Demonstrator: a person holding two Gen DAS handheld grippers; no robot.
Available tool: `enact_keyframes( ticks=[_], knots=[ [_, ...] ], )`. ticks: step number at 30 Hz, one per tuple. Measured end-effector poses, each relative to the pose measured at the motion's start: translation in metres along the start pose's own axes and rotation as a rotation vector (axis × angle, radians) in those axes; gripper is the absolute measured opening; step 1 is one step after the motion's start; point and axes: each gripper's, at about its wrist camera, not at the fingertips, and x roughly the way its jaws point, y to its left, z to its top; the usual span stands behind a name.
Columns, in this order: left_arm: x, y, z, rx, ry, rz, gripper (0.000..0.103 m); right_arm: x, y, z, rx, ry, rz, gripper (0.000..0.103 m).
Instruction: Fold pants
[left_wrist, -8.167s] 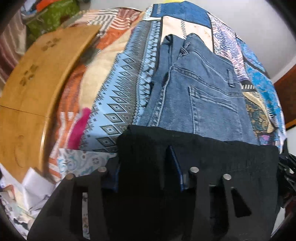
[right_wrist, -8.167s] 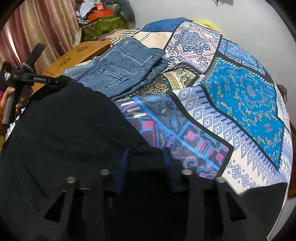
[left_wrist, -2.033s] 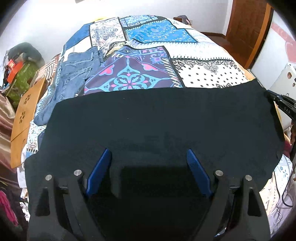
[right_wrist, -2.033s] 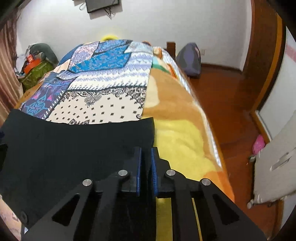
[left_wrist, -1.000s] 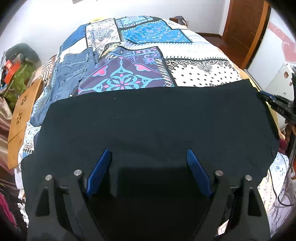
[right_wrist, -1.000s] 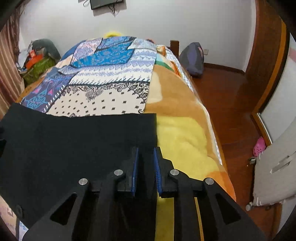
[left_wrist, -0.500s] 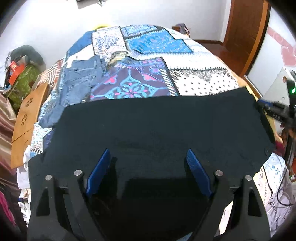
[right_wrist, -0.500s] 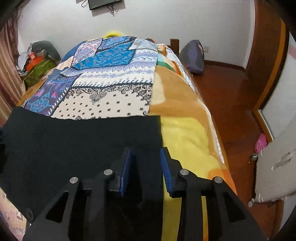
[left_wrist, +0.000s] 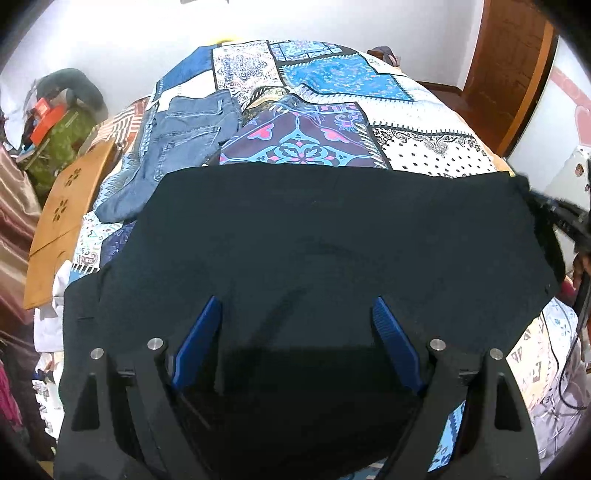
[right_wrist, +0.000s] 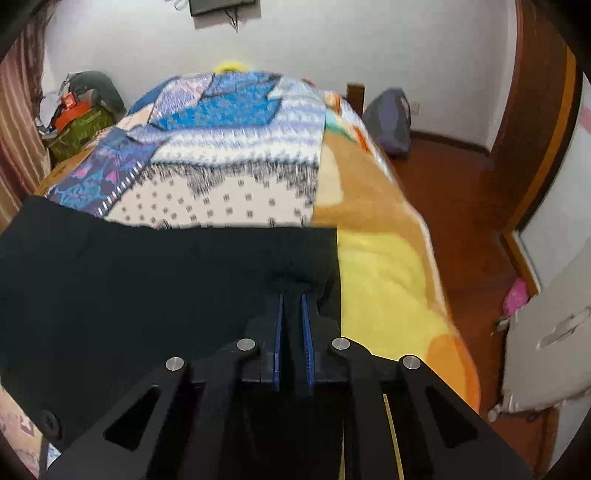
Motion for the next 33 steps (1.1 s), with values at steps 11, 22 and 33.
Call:
enact_keyframes(
  ticks=[11,22,33],
  knots=[
    [-0.013,0.032,0.006,-0.072,-0.042,0.019,0.085,0.024,0.003,0.035,-0.088,0.017,-0.097,0.010],
    [-0.044,0.150,0.008,-0.202,-0.089,0.121,0.085,-0.005,0.047,0.060,-0.139,0.024,-0.008,0.033],
    [-0.001,0.286,-0.015,-0.369,0.017,0.076,0.085,-0.004,0.227,0.117,-0.274,-0.008,0.400,0.046]
  ],
)
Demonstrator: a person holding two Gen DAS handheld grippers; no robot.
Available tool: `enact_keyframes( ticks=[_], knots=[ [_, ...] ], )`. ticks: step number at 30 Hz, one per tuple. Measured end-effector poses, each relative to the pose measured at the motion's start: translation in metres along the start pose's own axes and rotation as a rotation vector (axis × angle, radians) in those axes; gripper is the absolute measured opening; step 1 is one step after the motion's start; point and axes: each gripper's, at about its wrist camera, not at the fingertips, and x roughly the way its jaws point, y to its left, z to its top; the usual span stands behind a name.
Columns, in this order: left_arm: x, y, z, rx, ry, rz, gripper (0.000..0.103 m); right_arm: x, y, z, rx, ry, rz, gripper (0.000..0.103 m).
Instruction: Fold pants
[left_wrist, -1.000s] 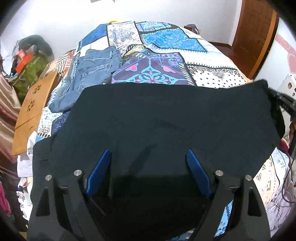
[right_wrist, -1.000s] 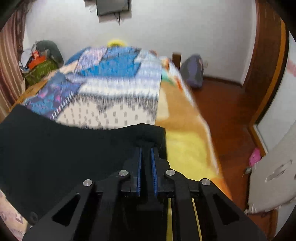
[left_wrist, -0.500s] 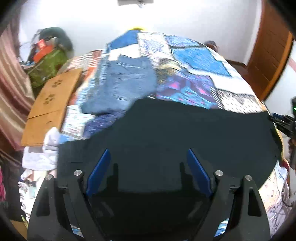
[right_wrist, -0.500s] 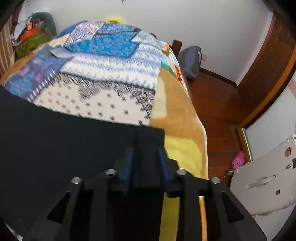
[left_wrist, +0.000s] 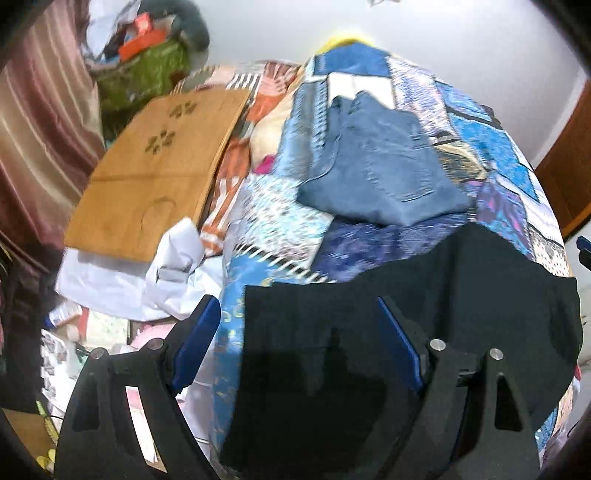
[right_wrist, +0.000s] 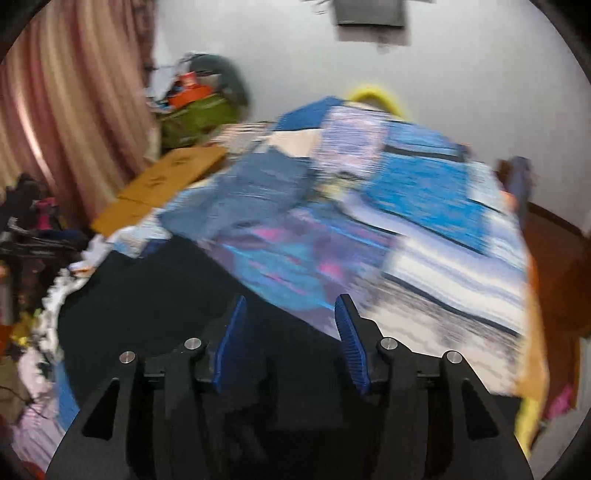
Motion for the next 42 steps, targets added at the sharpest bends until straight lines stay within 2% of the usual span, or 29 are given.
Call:
enact_keyframes(
  ticks=[4,7,11,12,14,15,17,21,24,25,27,30,31,32,33,36,38,42],
  knots=[
    [0.027,0.019,-0.003,-0.033,0.051,-0.063,0.084,0.049,0.040,0.020,-0.031,0.042,0.088,0.047],
    [0.044,0.022,-0.008,-0.037,0.092,-0.132,0.075,0.089,0.062,0.031,-0.054,0.091,0.145,0.047],
    [0.063,0.019,-0.012,-0.016,0.131,-0.180,0.053,0.133,0.078,0.044,-0.050,0.173,0.202,0.047],
    [0.064,0.019,-0.012,-0.011,0.125,-0.199,0.044,0.139,0.081,0.045,-0.045,0.199,0.216,0.047],
    [0.060,0.017,-0.012,-0.001,0.102,-0.214,0.033,0.151,0.085,0.045,-0.036,0.231,0.241,0.047],
    [0.057,0.017,-0.011,0.006,0.083,-0.197,0.024,0.155,0.088,0.046,-0.045,0.253,0.258,0.044],
    [0.051,0.018,-0.009,0.010,0.050,-0.168,0.021,0.158,0.094,0.044,-0.072,0.259,0.254,0.016],
    [0.045,0.025,0.003,0.003,0.003,-0.116,0.020,0.153,0.092,0.043,-0.094,0.217,0.230,0.010],
    [0.054,0.020,0.011,0.033,0.013,-0.071,0.020,0.154,0.090,0.040,-0.094,0.208,0.200,0.010],
    [0.059,0.018,0.012,0.045,0.033,-0.064,0.021,0.155,0.092,0.039,-0.094,0.217,0.189,0.012],
    [0.059,0.016,0.013,0.065,0.058,-0.035,0.031,0.153,0.093,0.041,-0.074,0.233,0.170,0.017],
    [0.035,0.014,0.010,0.071,0.019,0.022,0.032,0.127,0.088,0.043,-0.054,0.212,0.149,0.024],
    [0.023,0.012,0.008,0.091,-0.002,0.036,0.032,0.116,0.086,0.043,-0.063,0.198,0.136,0.031],
    [0.009,0.009,0.005,0.115,-0.022,0.033,0.033,0.099,0.085,0.041,-0.083,0.180,0.118,0.039],
    [-0.002,0.006,0.002,0.128,-0.037,0.026,0.034,0.088,0.085,0.040,-0.097,0.165,0.104,0.041],
    [-0.039,-0.009,-0.013,0.178,-0.087,-0.007,0.047,0.043,0.087,0.029,-0.166,0.105,0.049,0.042],
    [-0.061,-0.023,-0.029,0.216,-0.119,-0.038,0.051,0.017,0.089,0.019,-0.188,0.081,0.022,0.042],
    [-0.085,-0.053,-0.062,0.283,-0.128,-0.096,0.052,-0.021,0.094,-0.009,-0.179,0.047,0.016,0.043]
  ],
)
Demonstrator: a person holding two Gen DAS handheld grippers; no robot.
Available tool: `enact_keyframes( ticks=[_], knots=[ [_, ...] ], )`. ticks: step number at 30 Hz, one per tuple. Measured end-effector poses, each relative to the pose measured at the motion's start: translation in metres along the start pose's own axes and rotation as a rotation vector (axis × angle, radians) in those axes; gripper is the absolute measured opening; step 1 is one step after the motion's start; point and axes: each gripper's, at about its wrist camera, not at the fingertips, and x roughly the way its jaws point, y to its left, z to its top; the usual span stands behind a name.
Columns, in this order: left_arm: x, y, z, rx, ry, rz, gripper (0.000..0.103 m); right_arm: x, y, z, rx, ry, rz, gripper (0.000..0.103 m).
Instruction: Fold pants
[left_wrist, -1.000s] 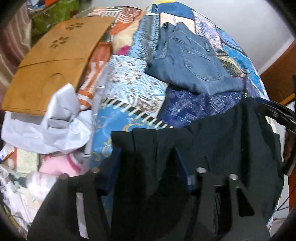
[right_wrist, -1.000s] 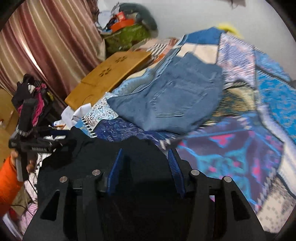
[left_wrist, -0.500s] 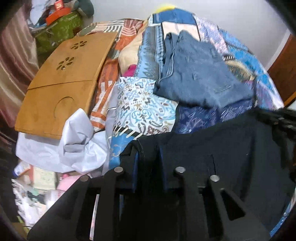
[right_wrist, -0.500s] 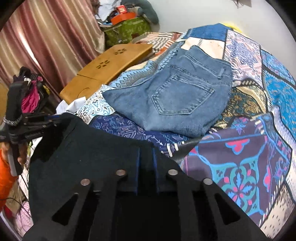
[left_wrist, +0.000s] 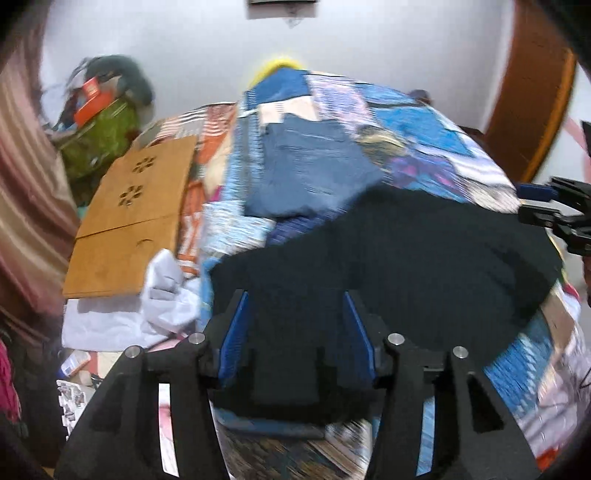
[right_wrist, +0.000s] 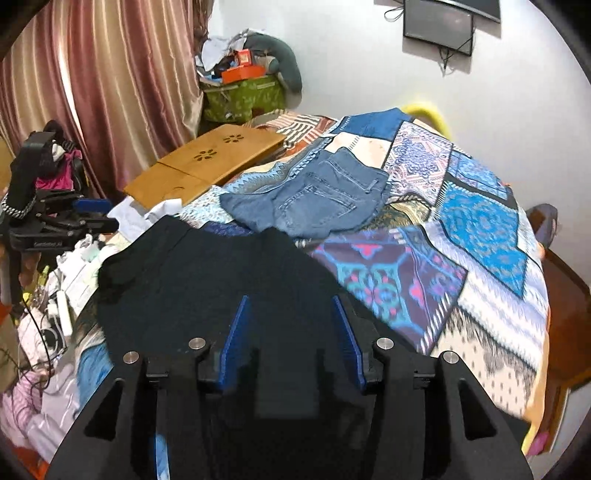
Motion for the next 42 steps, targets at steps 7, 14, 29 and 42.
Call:
enact_keyframes(
  ticks=[7,14,29,42],
  knots=[
    [0.004,-0.057,-0.044,0.079,0.059,-0.080,0.052,-0.010,0.032,-0.056,-0.019,0.035,0.008,0.043],
    [0.025,-0.102,-0.052,0.161,0.061,-0.085,0.052,0.004,0.057,-0.087,-0.060,0.074,0.008,0.043],
    [0.030,-0.147,-0.034,0.283,0.009,-0.147,0.016,0.018,0.060,-0.086,-0.079,0.032,0.043,0.011],
    [0.011,-0.136,-0.055,0.211,0.031,-0.226,0.020,0.002,0.068,-0.101,-0.050,0.078,0.074,0.026]
  ],
)
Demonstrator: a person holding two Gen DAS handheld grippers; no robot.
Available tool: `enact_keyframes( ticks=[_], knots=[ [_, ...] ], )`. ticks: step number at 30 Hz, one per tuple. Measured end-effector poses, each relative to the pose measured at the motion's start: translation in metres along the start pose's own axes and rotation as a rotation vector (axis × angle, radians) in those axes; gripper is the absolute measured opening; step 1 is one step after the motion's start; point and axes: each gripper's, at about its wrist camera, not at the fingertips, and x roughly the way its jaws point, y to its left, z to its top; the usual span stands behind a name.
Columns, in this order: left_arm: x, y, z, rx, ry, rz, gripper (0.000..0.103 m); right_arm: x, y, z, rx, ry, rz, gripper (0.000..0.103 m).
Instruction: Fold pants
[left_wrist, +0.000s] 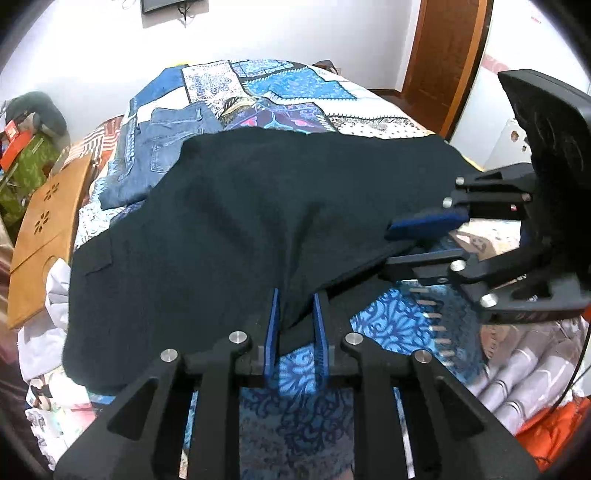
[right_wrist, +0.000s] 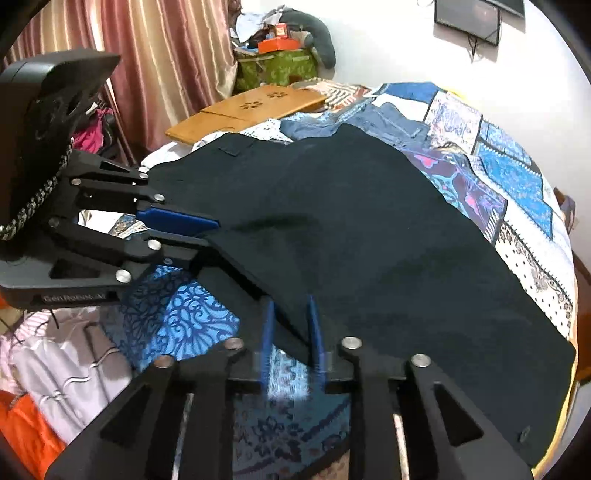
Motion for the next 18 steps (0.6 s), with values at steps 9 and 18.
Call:
enact_keyframes(
  ticks=[9,18],
  knots=[
    [-0.013,0.048,0.021,-0.167,-0.036,0.048,0.030,-0.023,-0.032,0.024,0.167,-0.124,0.050,0.036],
    [0.017,0.066,-0.022,-0.259,0.025,0.116,0.054,0.009,-0.048,-0.018,0.266,-0.035,-0.009,0.036]
  ],
)
